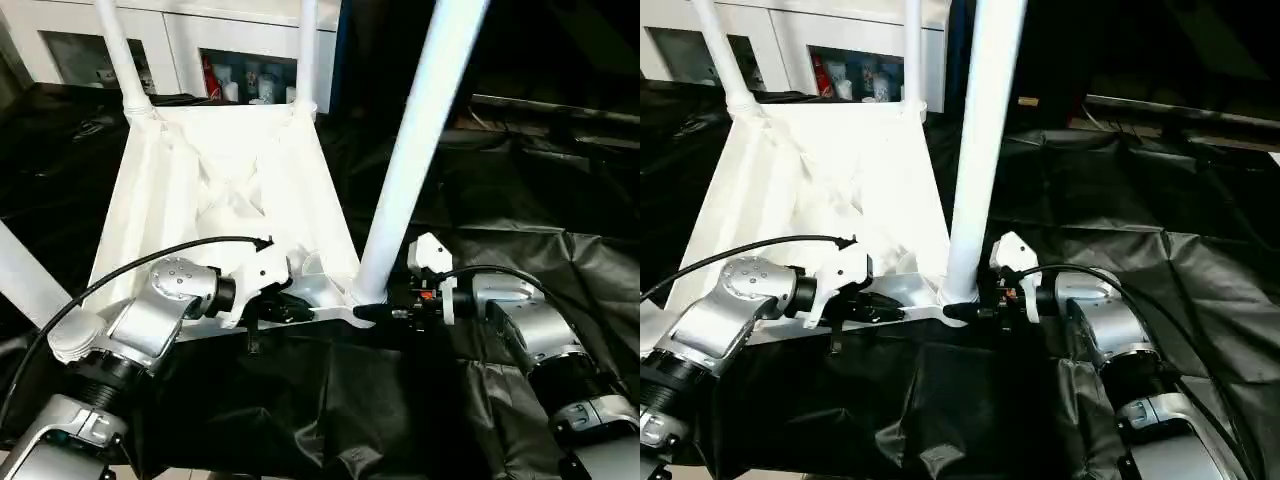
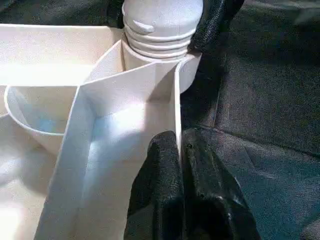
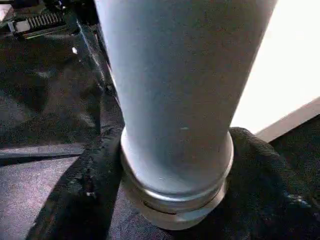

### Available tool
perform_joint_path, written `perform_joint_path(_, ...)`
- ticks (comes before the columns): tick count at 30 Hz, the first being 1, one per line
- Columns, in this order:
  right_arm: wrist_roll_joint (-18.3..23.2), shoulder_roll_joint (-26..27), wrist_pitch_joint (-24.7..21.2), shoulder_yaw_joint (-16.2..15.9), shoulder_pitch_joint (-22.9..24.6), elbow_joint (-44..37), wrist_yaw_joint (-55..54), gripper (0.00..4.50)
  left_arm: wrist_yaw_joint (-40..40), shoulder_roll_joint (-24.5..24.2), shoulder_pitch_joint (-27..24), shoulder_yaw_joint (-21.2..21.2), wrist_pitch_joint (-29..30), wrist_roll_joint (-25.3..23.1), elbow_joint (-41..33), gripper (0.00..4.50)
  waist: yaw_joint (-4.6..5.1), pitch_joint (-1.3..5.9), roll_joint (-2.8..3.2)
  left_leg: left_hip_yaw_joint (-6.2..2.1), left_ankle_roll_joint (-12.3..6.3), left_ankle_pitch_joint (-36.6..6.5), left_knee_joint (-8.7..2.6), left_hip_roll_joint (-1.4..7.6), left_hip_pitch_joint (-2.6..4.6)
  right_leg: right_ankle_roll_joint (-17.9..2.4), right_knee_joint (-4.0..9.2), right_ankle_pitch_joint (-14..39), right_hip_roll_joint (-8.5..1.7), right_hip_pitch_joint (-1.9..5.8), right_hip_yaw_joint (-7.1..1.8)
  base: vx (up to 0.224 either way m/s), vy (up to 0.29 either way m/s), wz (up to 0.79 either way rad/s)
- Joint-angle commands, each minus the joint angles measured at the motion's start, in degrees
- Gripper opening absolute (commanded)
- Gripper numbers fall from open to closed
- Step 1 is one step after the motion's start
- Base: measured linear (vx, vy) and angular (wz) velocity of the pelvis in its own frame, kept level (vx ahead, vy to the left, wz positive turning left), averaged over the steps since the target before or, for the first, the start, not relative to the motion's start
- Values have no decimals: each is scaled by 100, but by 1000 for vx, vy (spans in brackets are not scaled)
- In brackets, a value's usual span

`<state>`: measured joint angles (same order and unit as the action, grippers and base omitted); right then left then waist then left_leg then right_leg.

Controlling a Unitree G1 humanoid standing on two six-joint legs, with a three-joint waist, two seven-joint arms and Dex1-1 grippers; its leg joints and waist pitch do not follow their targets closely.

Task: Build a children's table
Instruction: Rotate leg to tighten

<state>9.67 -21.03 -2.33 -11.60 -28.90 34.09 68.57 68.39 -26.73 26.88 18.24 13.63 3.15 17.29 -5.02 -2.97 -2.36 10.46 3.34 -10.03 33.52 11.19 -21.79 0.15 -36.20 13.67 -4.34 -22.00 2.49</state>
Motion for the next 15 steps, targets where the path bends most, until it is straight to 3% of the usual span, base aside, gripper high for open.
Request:
perform_joint_path(1, 123, 51, -99, 79, 46, -102, -81, 282, 78, 121, -117, 39, 62, 178, -37, 0, 3, 356, -33, -25, -478, -476, -335, 224, 114, -1606, 325, -513, -360, 239, -223, 0, 0, 0)
perform_joint_path(2, 142, 110, -138, 109, 90, -138, -155, 279, -10, 153, -108, 36, 125, 157, -17, 0, -5, 360, 5, -30, -470, -467, -332, 222, 118, -1608, 321, -534, -363, 239, -225, 0, 0, 0)
perform_joint_path(4, 142, 223, -190, 165, 155, -160, -366, 277, -232, 241, -75, 18, 236, 99, 50, 0, 3, 354, -16, -30, -449, -512, -339, 223, 116, -1603, 327, -506, -359, 242, -224, 0, 0, 0)
perform_joint_path(5, 108, 329, -198, 215, 195, -122, -635, 276, -470, 362, -29, -23, 263, 51, 155, 0, 15, 348, 41, -32, -401, -584, -347, 227, 123, -1594, 338, -445, -358, 222, -232, 0, 0, 0)
perform_joint_path(7, 65, 425, -189, 262, 225, -76, -896, 276, -681, 476, 15, -59, 312, 10, 244, 0, 35, 333, 12, -37, -275, -783, -373, 221, 128, -1546, 371, -145, -361, 230, -231, 0, 0, 0)
perform_joint_path(9, -34, 1041, -233, 585, 315, 216, -2376, 275, -1761, 1080, 274, -109, 399, -321, 793, 0, 51, 285, 20, -28, -53, -1133, -411, 224, 165, -1430, 458, 531, -370, 183, -254, 0, 0, 0)
perform_joint_path(10, -46, 1130, -248, 635, 314, 268, -2602, 275, -1896, 1161, 310, -118, 411, -355, 870, 0, 58, 278, 18, -33, 32, -1264, -428, 226, 181, -1389, 485, 760, -378, 179, -260, 0, 0, 0)
perform_joint_path(11, -73, 1473, -336, 827, 258, 509, -3471, 275, -2354, 1479, 457, -161, 444, -432, 1160, 0, 46, 282, 89, -66, 226, -1532, -452, 225, 212, -1219, 526, 1319, -405, 164, -269, 0, 0, 0)
perform_joint_path(13, -137, 1738, -361, 935, 177, 698, -4118, 275, -2658, 1726, 575, -165, 473, -474, 1351, 0, 67, 283, 40, -78, 294, -1670, -472, 217, 209, -1075, 562, 1551, -398, 162, -265, 0, 0, 0)
perform_joint_path(14, -197, 1926, -389, 995, 101, 831, -4564, 275, -2887, 1897, 669, -163, 482, -515, 1489, 0, 102, 281, 175, -73, 355, -1814, -470, 200, 226, -1008, 597, 1550, -372, 133, -274, 0, 0, 0)
perform_joint_path(15, -197, 1926, -389, 995, 101, 831, -4564, 275, -2887, 1897, 669, -163, 482, -515, 1489, 0, 108, 283, 133, -86, 347, -1833, -476, 198, 213, -979, 594, 1550, -371, 145, -266, 0, 0, 0)
